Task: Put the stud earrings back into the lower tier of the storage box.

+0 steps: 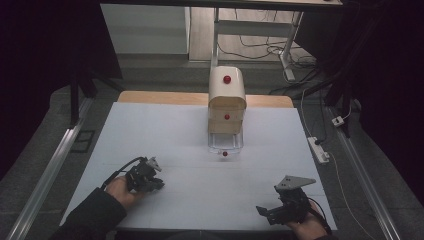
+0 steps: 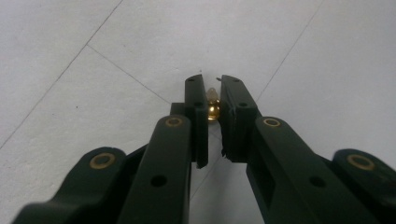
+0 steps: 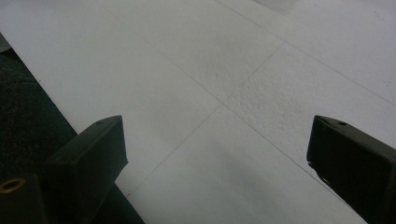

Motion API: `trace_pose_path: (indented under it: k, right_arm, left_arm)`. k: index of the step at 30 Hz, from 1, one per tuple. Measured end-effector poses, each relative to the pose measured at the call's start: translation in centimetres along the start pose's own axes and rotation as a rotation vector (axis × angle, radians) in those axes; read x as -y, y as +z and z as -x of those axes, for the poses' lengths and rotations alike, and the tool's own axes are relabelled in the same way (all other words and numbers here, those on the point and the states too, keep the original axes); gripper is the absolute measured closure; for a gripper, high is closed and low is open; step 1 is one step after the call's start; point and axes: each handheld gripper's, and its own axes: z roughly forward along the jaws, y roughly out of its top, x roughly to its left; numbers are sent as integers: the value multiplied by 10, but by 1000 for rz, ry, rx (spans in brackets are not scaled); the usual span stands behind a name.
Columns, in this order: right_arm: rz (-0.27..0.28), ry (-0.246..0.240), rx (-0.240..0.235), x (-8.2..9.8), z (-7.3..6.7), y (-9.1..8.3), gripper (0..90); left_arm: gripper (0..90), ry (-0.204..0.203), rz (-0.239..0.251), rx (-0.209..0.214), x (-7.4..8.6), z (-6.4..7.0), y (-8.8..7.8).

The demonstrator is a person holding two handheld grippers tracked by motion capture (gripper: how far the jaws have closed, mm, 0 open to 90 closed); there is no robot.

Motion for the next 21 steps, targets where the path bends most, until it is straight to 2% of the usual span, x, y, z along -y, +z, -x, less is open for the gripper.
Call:
trace_pose_path:
  k: [3,12,15,21]
  right_arm:
    - [1,0,-1,0,0,0,47]
    - [0,-4,1,0,0,0,46]
    - [0,-4,1,0,0,0,47]
    - [2,-3,0,0,0,0,47]
  left_arm:
    - [815,-4,15,5,-1,-1,-2]
    - [814,-40,132,43,-5,-6,-14]
    - [813,-54,169,51,-9,-7,-17]
    - [813,-55,220,52,-21,-6,-24]
